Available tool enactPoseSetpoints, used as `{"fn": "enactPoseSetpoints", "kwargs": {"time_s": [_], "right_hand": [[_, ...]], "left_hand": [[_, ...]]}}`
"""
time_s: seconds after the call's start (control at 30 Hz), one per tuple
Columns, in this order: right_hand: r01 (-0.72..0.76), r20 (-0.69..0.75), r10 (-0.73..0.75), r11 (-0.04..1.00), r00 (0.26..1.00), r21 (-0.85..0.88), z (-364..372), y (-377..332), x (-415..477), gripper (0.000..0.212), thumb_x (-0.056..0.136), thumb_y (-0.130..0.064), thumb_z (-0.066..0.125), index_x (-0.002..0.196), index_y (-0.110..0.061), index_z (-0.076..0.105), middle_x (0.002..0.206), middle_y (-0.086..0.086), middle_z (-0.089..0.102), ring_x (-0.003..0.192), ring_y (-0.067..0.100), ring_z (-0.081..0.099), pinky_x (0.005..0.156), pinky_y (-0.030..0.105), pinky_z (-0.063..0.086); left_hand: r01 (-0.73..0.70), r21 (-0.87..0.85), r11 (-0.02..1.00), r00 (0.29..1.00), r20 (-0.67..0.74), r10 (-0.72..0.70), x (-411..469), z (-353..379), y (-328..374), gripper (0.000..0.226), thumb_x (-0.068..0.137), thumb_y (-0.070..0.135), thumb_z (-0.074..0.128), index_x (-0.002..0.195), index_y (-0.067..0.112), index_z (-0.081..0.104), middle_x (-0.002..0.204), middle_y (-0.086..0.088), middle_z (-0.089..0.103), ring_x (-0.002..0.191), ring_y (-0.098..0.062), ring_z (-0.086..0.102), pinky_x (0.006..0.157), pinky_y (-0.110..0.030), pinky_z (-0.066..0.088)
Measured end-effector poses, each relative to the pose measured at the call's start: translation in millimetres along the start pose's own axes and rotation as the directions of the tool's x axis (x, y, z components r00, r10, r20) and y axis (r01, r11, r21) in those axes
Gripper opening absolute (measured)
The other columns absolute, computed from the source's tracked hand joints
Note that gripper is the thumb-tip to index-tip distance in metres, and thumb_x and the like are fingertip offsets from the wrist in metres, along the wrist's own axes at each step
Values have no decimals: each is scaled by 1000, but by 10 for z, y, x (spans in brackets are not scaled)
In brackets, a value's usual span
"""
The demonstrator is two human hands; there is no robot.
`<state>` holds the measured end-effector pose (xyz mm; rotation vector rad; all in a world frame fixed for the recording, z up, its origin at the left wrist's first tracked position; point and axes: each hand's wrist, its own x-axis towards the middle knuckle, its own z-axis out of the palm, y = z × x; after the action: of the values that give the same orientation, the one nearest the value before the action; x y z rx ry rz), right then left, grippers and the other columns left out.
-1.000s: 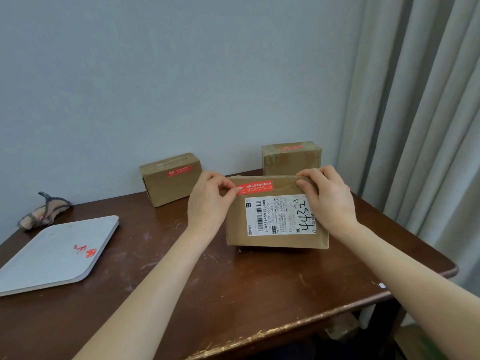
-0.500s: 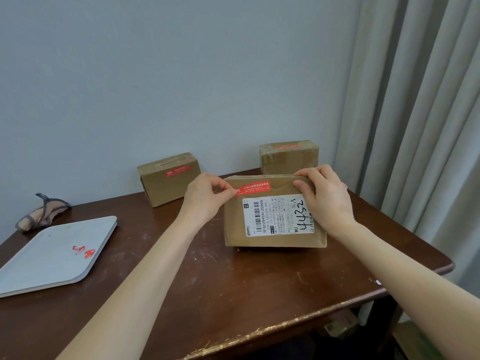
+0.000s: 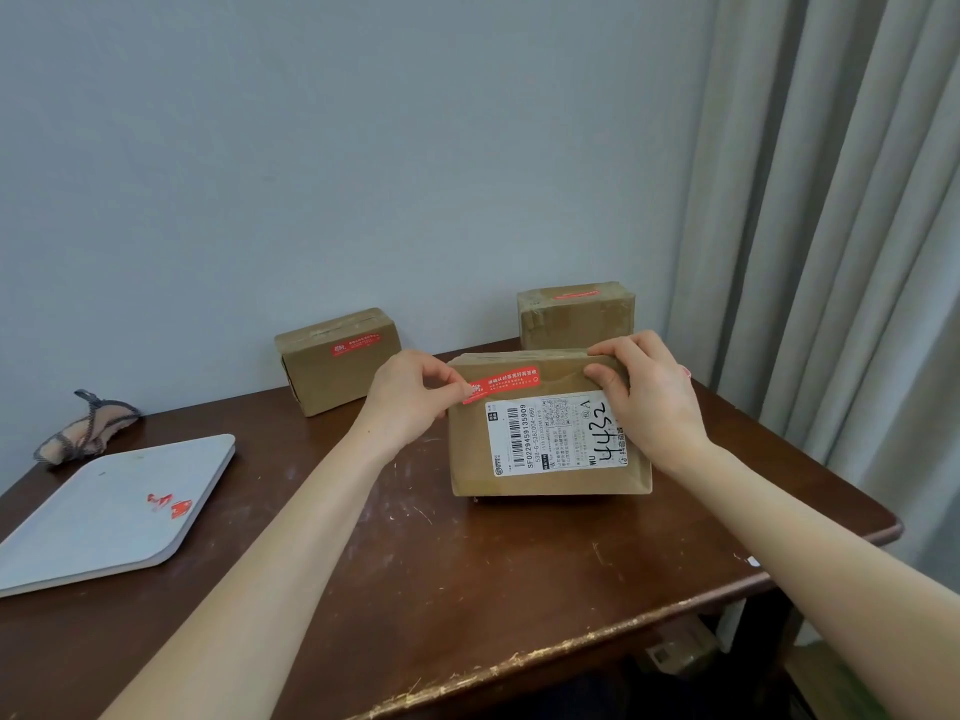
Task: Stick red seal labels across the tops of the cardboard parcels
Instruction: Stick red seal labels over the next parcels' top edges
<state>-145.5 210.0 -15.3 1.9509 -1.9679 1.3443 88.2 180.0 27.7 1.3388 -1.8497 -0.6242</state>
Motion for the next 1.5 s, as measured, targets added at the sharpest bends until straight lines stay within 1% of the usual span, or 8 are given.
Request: {"fn": "enactPoseSetpoints", "kwargs": {"time_s": [0.37,0.5,0.7,0.8,0.97,1.13,1.3,1.5], "right_hand": [[23,28,-24,1000,999,7,7,1,-29,22,92,-17,62,110,-6,67,112,8,55,103,22,53,71,5,26],[18,63,-18,1000,998,0,21,78,-61,22,92,-16,62,112,-7,66,115,7,53,109,19,49,78,18,31],[-12,85,12,1000,996,2,-45,109,33,33,87,-47,60,110,-24,65,110,-9,53,108,10,47,79,26,37],[-38,-40,46,985,998,171,-162,-59,181,31,85,-47,63,105,-24,64,106,-11,59,104,7,50,84,24,40],[-244,194,167,829,967,504,-271,-297,460,39,77,-54,70,95,-20,70,90,-8,69,84,6,61,76,23,46],[-324,312,209,864,927,385,-176,-356,606,51,70,-56,75,86,-9,71,77,1,66,68,11,55,65,28,44],[-366,303,254,836,919,409,-73,-333,715,18,80,-26,75,70,-12,69,62,-2,63,58,11,50,54,22,43],[-398,361,270,848,893,350,64,-339,810,22,84,-26,72,85,-3,70,63,-1,64,58,11,48,48,21,39]], "left_hand": [[71,-44,997,995,68,-68,12,10,-54,10,80,20,74,71,18,71,95,5,62,87,-14,65,82,-38,57],[85,-122,989,996,19,-83,29,-33,-51,9,82,16,71,75,11,70,97,-2,66,88,-15,67,78,-31,58],[54,-88,995,997,-45,-58,193,-61,122,5,78,13,71,74,12,69,74,-3,71,72,-21,71,81,-37,58],[18,-74,997,999,-26,-20,309,-30,293,4,78,8,69,74,8,68,69,-4,69,63,-13,68,64,-25,58],[16,-17,1000,1000,26,-15,488,26,500,7,81,3,64,75,6,64,69,-6,68,56,-4,64,49,-14,51],[24,21,999,999,43,-25,581,70,545,11,80,2,63,72,9,62,64,-4,65,44,2,59,42,-10,44],[44,22,999,997,66,-45,639,44,499,8,80,5,67,75,9,64,69,-5,67,50,-2,62,44,-13,48],[107,-34,994,991,81,-104,713,-7,375,5,80,6,72,79,7,67,72,-7,67,58,-10,63,49,-17,54]]}}
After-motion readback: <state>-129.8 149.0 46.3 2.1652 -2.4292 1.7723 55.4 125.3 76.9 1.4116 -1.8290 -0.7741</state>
